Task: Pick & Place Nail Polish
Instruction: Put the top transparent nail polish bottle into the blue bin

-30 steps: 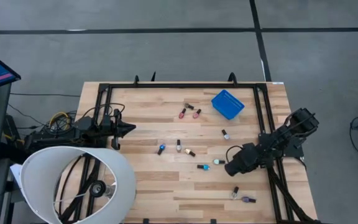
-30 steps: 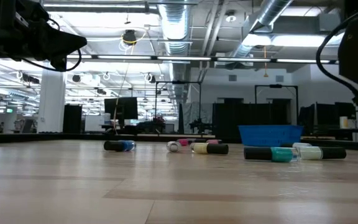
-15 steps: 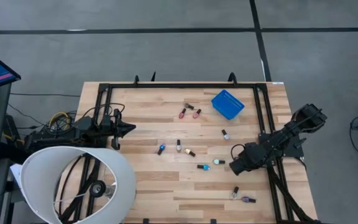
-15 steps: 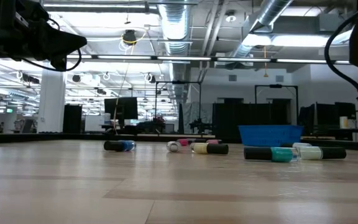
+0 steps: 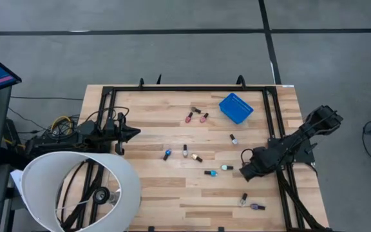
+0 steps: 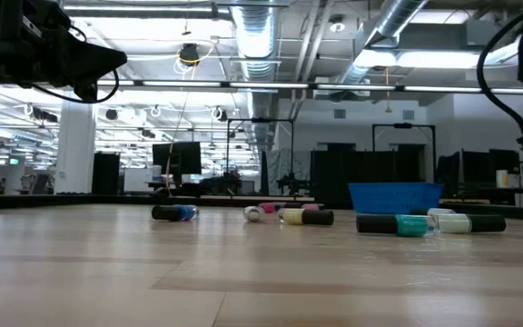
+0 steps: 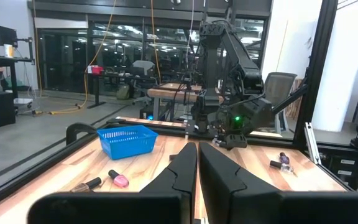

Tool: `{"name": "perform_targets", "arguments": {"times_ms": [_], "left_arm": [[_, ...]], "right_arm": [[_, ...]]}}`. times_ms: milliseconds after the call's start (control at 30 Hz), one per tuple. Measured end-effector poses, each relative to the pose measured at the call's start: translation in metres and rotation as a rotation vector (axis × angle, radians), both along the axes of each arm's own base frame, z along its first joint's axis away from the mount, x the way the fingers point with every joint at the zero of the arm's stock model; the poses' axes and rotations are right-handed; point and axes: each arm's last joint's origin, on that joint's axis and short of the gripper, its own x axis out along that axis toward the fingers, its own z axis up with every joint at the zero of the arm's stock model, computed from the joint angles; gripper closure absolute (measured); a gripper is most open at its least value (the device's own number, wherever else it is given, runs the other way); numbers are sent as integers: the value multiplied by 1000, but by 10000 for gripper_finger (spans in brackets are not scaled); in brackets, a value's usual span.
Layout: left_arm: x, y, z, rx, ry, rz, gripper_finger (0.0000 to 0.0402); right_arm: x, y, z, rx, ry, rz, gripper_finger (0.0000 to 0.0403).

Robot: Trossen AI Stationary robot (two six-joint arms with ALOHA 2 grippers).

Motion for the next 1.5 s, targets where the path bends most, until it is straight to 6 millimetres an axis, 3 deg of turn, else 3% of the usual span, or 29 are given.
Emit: {"name": "perform_targets", "arguments": {"times_ms": [400, 567, 733, 833, 1000, 1167, 1500], "left_arm": [[0, 0, 0, 1, -4, 0, 390], [0, 0, 1, 1, -8, 0, 390], [0, 0, 1, 1, -8, 1, 390], [0, 0, 1, 1, -8, 0, 390], [0, 0, 1, 2, -10, 0, 390], [0, 0, 2, 2, -17, 0, 390], [0, 0, 2, 3, -25, 1, 390]], "right_arm": [[6, 1, 13, 54, -163, -6, 267], [10, 3, 31, 66, -198, 154, 260], [5, -1, 51, 44, -60, 368, 262], [-2, -10, 56, 24, 58, 403, 267], [1, -17, 56, 21, 70, 444, 265], [11, -19, 48, 15, 48, 345, 244], [22, 4, 34, -44, -79, -45, 187]]}}
